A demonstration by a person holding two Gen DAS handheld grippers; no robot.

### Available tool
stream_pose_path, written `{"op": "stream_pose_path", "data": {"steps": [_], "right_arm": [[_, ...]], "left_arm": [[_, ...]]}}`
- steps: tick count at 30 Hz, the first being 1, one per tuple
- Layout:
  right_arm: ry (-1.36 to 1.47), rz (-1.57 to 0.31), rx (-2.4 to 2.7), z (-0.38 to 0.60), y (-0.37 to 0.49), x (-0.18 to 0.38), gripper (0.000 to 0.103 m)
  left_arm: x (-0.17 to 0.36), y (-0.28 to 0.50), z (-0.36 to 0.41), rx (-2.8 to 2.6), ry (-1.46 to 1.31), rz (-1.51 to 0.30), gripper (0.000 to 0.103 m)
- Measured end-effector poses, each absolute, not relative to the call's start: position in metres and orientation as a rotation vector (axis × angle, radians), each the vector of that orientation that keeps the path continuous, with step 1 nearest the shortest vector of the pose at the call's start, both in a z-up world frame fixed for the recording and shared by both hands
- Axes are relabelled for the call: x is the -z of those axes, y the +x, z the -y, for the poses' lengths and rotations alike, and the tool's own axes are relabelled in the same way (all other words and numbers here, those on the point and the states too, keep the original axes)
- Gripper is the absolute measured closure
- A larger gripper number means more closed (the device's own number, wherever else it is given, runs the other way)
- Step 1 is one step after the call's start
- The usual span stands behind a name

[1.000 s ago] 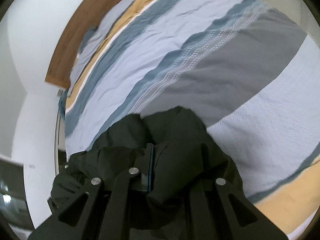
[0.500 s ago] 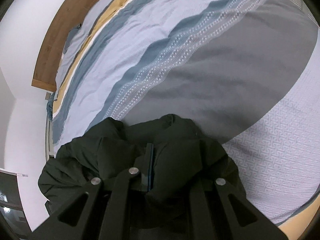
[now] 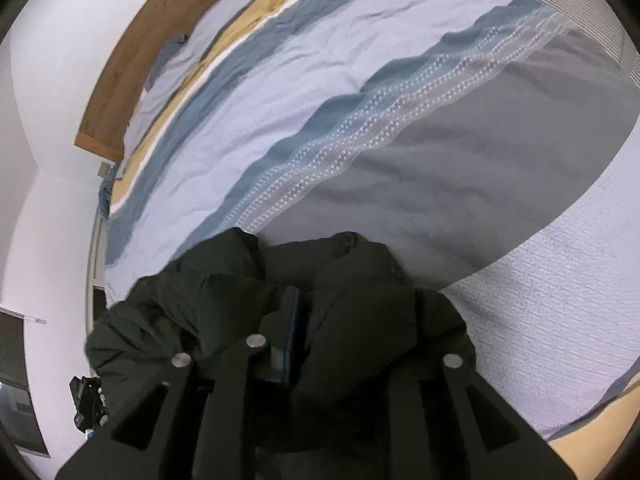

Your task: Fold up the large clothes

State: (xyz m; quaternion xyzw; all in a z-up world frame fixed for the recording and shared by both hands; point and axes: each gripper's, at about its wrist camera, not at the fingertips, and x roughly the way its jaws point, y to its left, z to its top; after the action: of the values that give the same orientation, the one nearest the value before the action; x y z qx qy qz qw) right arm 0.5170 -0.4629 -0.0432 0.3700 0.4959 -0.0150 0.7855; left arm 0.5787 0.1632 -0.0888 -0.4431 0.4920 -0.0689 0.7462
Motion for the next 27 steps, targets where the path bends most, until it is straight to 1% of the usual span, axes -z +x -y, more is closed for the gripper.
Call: {"op": "stream_pose_path", "data": {"steps": [1, 2, 3, 8, 10, 11, 12, 15, 17, 19, 21, 27], "right_arm": [[0.814, -1.059, 0.025, 0.465, 0.515, 0.041, 0.074], [0.837, -1.042, 0.014, 0.467, 0.512, 0.037, 0.059], [0.856, -1.027, 0.005, 0.469, 0.51, 0.034, 0.049], [0.868, -0.998, -0.008, 0.47, 0.503, 0.016, 0.046], [0.918, -0.971, -0.019, 0.473, 0.499, 0.011, 0.039], [0.942, -0.958, -0.024, 0.475, 0.497, 0.009, 0.034], [0.966, -0.942, -0.026, 0.478, 0.496, 0.005, 0.03], [1.028, -0.898, -0.028, 0.486, 0.492, -0.003, 0.027], [1.132, -0.866, -0.052, 0.493, 0.489, -0.005, 0.025], [1.147, -0.868, -0.044, 0.496, 0.486, -0.011, 0.025], [1.103, -0.879, -0.031, 0.495, 0.483, -0.019, 0.024], [0.852, -0.939, -0.049, 0.469, 0.475, -0.048, 0.024]], "left_arm": [[0.084, 0.578, -0.165, 0.159, -0.98, -1.069, 0.024], [0.081, 0.578, -0.166, 0.165, -0.989, -1.065, 0.023], [0.078, 0.578, -0.168, 0.173, -1.0, -1.06, 0.021], [0.059, 0.576, -0.171, 0.208, -1.025, -1.04, 0.017], [0.055, 0.574, -0.175, 0.227, -1.074, -1.023, 0.014], [0.054, 0.573, -0.178, 0.238, -1.109, -1.016, 0.013], [0.053, 0.572, -0.18, 0.245, -1.127, -1.013, 0.012], [0.051, 0.57, -0.185, 0.274, -1.205, -1.007, 0.008], [0.051, 0.569, -0.187, 0.279, -1.238, -1.017, 0.007], [0.047, 0.567, -0.188, 0.274, -1.216, -1.019, 0.007], [0.038, 0.565, -0.189, 0.283, -1.189, -1.008, 0.007], [0.003, 0.561, -0.201, 0.269, -1.092, -0.948, 0.007]]}}
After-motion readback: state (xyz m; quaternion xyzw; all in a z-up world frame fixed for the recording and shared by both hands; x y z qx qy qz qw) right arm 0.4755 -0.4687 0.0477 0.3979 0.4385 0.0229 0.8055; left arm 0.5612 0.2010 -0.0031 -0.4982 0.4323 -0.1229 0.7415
